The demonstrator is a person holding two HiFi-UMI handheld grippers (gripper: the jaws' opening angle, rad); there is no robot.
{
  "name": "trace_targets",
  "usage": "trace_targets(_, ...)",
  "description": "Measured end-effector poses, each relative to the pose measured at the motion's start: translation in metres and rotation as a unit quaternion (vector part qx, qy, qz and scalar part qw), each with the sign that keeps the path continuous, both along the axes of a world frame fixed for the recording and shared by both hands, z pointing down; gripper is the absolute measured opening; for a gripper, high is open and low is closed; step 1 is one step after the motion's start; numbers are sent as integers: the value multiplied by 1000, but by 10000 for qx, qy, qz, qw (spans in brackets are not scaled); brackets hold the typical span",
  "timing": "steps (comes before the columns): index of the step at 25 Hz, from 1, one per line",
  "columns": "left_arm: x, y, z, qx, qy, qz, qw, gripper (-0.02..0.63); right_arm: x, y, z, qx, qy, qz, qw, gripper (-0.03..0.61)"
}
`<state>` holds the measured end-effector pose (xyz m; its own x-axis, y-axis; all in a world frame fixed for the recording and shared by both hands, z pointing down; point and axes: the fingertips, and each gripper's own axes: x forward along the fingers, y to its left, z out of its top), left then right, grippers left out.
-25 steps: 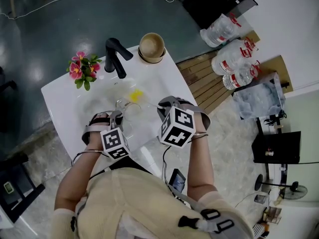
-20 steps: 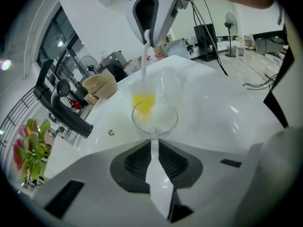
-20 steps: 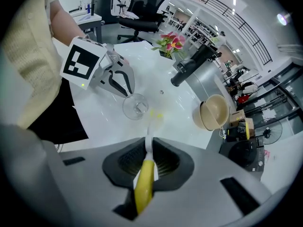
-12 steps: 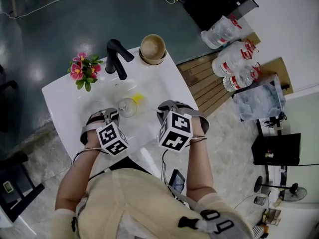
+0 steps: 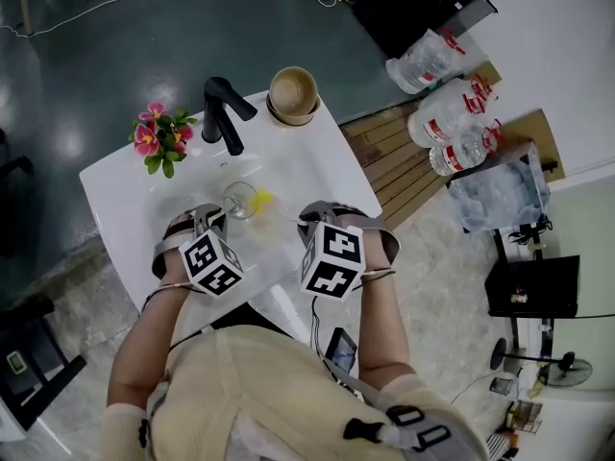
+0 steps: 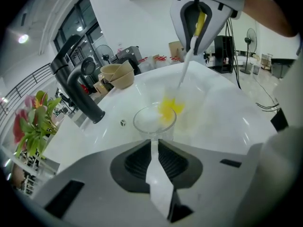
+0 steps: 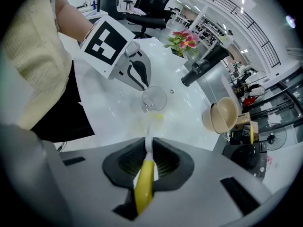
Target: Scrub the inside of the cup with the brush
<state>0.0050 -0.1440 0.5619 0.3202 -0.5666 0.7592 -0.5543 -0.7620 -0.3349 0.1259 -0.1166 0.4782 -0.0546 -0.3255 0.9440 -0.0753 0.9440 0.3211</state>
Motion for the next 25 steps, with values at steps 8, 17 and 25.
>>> trace_targets(8,-10,-3,-6,12,52,-136,9999,55,-18,18,6,-304,-146,-245,9991,49)
trace_targets(17,-12,-1,-8,46,11,-139,9999,55,-43,35,7,-525,-368,-594,9962,49)
trace_targets(25,-15,-1,-8,53,-28,-167,9998,55,-52,39,0,-546,-591,-731,9941,49)
